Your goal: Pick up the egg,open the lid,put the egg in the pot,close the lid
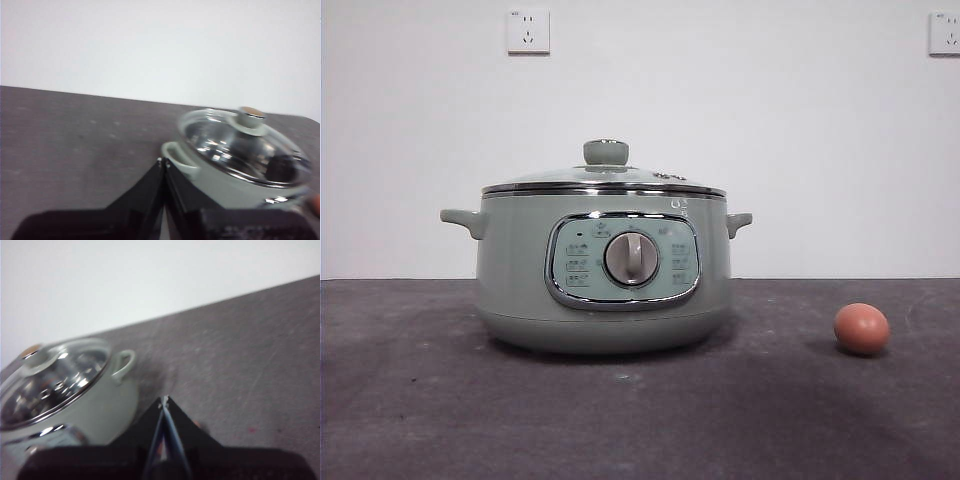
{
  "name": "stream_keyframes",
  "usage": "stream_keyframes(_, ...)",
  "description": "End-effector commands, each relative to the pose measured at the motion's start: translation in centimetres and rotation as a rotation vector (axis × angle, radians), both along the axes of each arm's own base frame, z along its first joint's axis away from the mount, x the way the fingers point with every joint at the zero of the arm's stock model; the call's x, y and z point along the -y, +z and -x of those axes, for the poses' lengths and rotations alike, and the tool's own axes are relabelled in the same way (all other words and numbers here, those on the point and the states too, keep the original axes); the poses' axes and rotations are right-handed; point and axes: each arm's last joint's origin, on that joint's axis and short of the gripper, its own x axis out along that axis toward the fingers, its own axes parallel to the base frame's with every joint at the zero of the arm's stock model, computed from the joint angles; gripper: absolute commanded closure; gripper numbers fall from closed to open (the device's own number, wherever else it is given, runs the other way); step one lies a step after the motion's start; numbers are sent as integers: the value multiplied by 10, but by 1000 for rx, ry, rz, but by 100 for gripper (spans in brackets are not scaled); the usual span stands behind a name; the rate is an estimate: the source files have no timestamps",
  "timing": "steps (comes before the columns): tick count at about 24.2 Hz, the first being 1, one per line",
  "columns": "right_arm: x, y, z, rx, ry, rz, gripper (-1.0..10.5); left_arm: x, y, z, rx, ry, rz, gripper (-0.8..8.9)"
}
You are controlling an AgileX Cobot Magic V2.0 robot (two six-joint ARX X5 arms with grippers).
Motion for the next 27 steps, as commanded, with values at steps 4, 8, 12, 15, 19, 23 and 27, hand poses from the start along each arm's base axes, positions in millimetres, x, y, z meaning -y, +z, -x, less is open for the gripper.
stream_keyframes(4,-3,50,-7,-130,136,135,958,4,33,-3,-79,-165,-19,821)
stream_keyframes(8,-4,76,-14,-282,197,216,958,6,54,-8,-148,-286,-29,821)
stream_keyframes(12,-5,92,-19,-435,241,267,958,8,68,-12,-217,-397,-37,821)
stream_keyframes(15,-5,96,-24,-537,270,288,958,9,74,-12,-290,-469,-39,821)
stream_keyframes(19,-5,91,-27,-609,277,285,958,10,73,-10,-394,-520,-45,821)
stream_keyframes(23,-5,92,-28,-606,276,283,858,10,73,-9,-403,-519,-44,753)
stream_keyframes(27,-5,92,-28,-602,264,266,309,10,73,-9,-425,-506,-7,185)
